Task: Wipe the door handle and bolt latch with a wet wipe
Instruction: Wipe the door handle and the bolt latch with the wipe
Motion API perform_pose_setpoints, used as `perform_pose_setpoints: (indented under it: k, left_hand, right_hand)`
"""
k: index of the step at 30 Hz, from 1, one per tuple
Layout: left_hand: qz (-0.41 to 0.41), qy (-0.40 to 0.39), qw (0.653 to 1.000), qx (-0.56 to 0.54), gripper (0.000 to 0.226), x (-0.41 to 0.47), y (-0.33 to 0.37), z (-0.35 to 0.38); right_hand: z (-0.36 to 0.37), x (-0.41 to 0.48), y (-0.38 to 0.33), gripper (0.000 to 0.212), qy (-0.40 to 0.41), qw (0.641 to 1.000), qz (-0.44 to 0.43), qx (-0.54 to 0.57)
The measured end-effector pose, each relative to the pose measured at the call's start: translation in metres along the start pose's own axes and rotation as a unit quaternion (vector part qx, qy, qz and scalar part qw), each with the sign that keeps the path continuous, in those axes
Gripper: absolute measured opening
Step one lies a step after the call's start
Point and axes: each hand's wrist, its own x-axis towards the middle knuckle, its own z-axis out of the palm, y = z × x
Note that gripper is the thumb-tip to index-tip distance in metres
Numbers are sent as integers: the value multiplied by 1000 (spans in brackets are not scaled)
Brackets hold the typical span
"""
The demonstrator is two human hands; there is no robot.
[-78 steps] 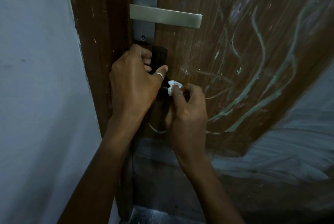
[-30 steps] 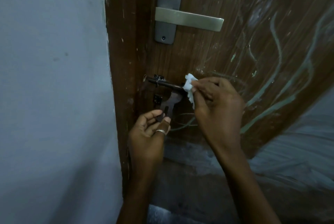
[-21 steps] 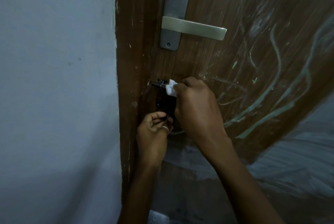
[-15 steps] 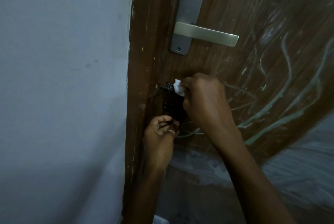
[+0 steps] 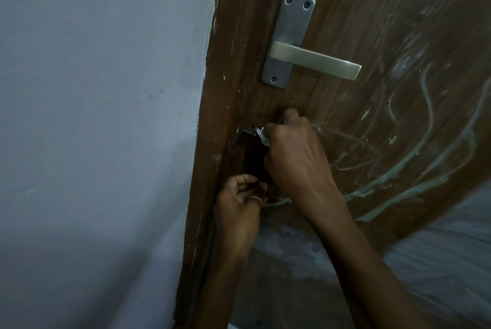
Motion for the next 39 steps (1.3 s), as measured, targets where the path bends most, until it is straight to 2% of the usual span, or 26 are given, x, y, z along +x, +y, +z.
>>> perform_pose_setpoints:
  k: [4,8,10,12,15,19,26,30,39]
  left_hand:
    - [1,-14,1000,-23,21,-1,1,-2]
    - [-2,-24,998,-52,17,0,1,-3]
    - [-1,-25,998,-59,17,0,0,-3]
    - [2,-24,998,-64,17,-1,0,-4]
    - [7,-27,997,-68,19,-5,1,-6]
    - [23,-19,997,-69,19,-8,6,-10]
    - [49,-13,996,-73,18,-13,15,-15]
    - [44,-13,996,-74,19,-15,17,-12]
    - [26,-5,995,-99,18,-14,19,-13]
  right_hand:
    - [-7,-4,25,16,11,999,-20,-29]
    - [-20,-16,73,21,123,990,-28,60]
    - [-22,-20,89,20,154,983,-62,73]
    - [-14,-21,97,18,132,984,-109,55]
    - [-4,-18,99,23,44,988,-139,42]
    - [-4,-16,105,39,28,966,-237,-96]
    - [-7,-18,120,38,20,958,-269,-101]
    - [-18,-12,132,42,4,941,-301,-156]
    - [-19,-10,115,44,-8,938,-284,-200]
